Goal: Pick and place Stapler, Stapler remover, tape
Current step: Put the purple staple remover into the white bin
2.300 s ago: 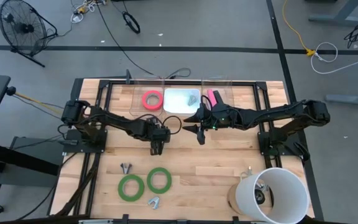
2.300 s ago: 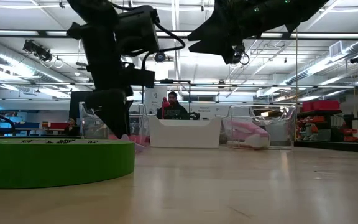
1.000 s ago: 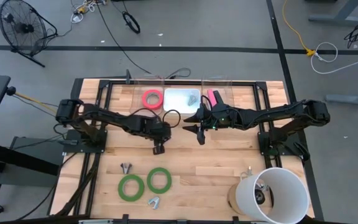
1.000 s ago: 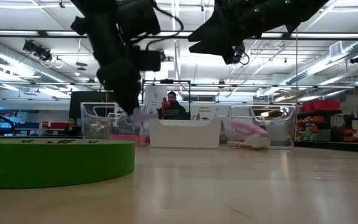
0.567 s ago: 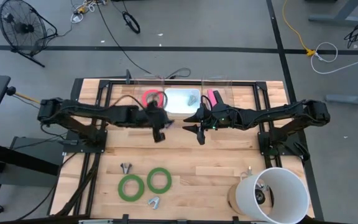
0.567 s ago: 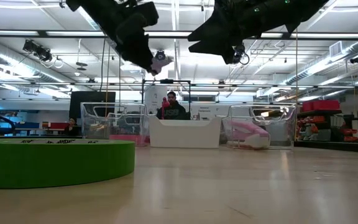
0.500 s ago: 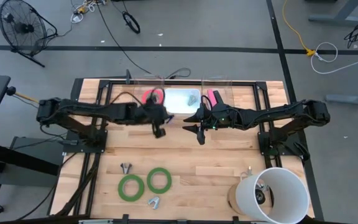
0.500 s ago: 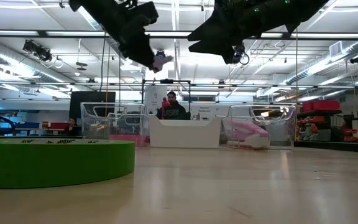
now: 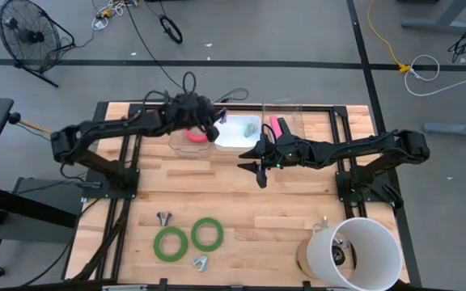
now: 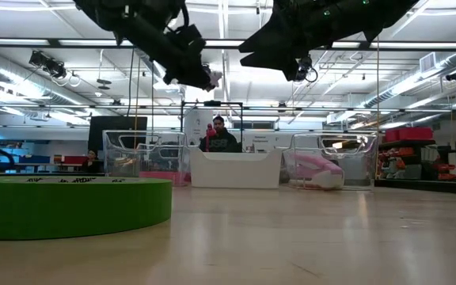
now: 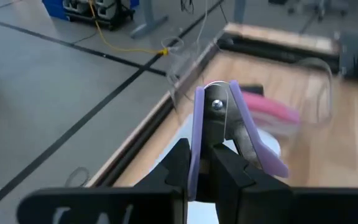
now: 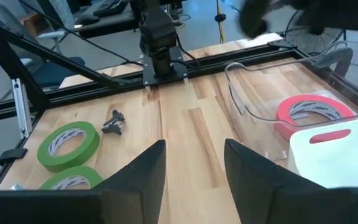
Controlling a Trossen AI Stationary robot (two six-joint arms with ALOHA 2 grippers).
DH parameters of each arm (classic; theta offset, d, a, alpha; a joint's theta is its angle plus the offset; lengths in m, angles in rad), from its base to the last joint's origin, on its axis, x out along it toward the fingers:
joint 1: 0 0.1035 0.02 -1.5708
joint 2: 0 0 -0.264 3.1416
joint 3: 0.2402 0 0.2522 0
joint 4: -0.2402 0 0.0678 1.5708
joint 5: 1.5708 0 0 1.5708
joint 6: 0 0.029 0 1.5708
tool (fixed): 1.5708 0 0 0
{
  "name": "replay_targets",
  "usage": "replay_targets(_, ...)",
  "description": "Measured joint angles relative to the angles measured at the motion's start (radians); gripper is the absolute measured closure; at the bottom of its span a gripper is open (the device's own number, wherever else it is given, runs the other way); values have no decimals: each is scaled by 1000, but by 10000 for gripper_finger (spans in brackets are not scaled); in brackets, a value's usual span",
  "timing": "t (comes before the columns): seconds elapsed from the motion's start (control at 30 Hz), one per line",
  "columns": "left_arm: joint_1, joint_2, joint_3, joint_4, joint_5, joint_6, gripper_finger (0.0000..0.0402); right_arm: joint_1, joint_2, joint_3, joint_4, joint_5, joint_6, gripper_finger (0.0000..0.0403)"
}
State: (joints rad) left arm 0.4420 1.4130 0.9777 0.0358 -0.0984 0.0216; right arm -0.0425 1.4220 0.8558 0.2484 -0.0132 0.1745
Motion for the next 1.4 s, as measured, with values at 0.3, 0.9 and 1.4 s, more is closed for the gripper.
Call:
replay_targets(0.3,38,133,0,130,50,-11,337,0,0,0,-1,-1,-7,239)
replay_targets(0.9,37,160,0,155,33,-10,309,0,0,0,-3,-3,-7,239)
replay_targets(1.4,36,159,0,155,13,-11,230,0,0,0,-3,-3,-10,239)
